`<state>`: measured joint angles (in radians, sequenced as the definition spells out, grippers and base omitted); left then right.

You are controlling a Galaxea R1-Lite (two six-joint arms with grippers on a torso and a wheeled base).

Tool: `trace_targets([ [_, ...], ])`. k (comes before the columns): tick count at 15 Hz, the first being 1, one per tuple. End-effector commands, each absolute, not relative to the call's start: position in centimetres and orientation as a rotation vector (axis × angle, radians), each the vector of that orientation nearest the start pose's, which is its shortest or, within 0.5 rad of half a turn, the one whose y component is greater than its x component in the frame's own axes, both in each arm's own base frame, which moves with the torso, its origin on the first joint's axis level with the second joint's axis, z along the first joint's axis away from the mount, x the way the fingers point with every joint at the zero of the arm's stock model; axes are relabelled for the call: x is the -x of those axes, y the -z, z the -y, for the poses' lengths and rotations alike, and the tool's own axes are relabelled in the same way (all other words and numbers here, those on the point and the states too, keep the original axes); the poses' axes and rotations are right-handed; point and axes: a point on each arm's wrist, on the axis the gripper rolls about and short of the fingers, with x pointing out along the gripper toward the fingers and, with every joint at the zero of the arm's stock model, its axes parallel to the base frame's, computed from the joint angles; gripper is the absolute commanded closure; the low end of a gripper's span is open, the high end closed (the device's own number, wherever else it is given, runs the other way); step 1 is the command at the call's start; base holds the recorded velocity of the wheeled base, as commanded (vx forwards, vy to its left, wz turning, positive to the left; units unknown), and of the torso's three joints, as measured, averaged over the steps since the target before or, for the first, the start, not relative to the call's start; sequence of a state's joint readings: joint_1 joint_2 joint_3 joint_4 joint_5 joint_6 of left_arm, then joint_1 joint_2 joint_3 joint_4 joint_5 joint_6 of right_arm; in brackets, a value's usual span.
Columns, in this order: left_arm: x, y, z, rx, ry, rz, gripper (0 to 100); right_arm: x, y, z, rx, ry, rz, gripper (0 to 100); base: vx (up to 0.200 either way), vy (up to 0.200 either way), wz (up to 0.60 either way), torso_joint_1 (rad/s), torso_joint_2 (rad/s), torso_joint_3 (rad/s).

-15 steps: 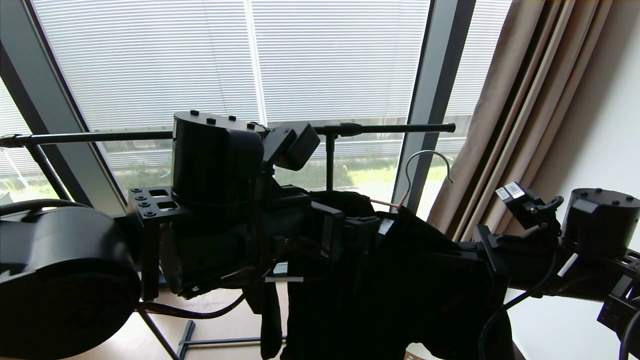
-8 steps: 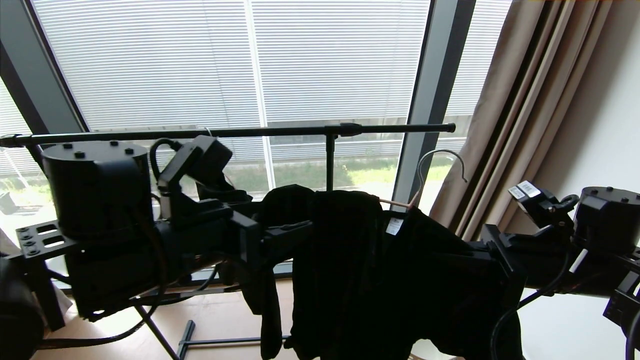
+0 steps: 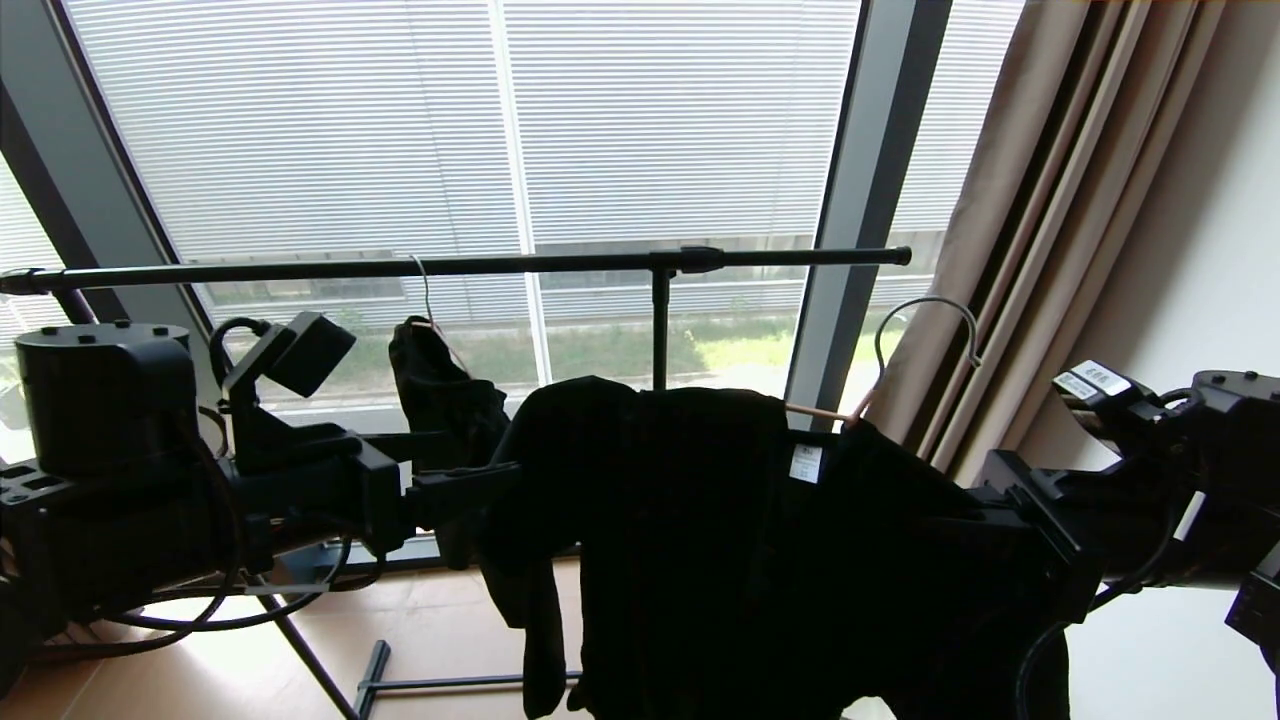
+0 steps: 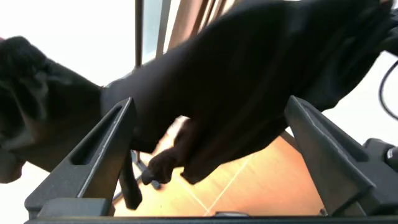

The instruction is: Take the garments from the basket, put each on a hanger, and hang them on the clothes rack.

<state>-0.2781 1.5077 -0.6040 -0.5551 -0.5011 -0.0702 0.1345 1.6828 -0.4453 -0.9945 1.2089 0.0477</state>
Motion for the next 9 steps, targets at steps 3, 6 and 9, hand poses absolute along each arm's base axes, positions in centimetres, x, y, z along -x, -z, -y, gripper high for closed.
trace_targets([
  [3, -26.3, -15.0, 8.1, 0.114, 0.739, -0.412, 0, -24.0, -13.4, -5.3, -0.181, -1.348, -0.265, 100, 0.000, 0.000, 0.00, 0.000, 0.00, 0.000],
  [6, -27.4, -13.9, 8.5, 0.112, 0.741, -0.409, 0, -23.9, -13.6, -5.2, -0.184, -1.379, -0.259, 100, 0.000, 0.000, 0.00, 0.000, 0.00, 0.000],
  [9, -27.5, -13.9, 8.6, 0.111, 0.744, -0.406, 100, -24.0, -13.4, -5.2, -0.187, -1.377, -0.263, 100, 0.000, 0.000, 0.00, 0.000, 0.00, 0.000],
])
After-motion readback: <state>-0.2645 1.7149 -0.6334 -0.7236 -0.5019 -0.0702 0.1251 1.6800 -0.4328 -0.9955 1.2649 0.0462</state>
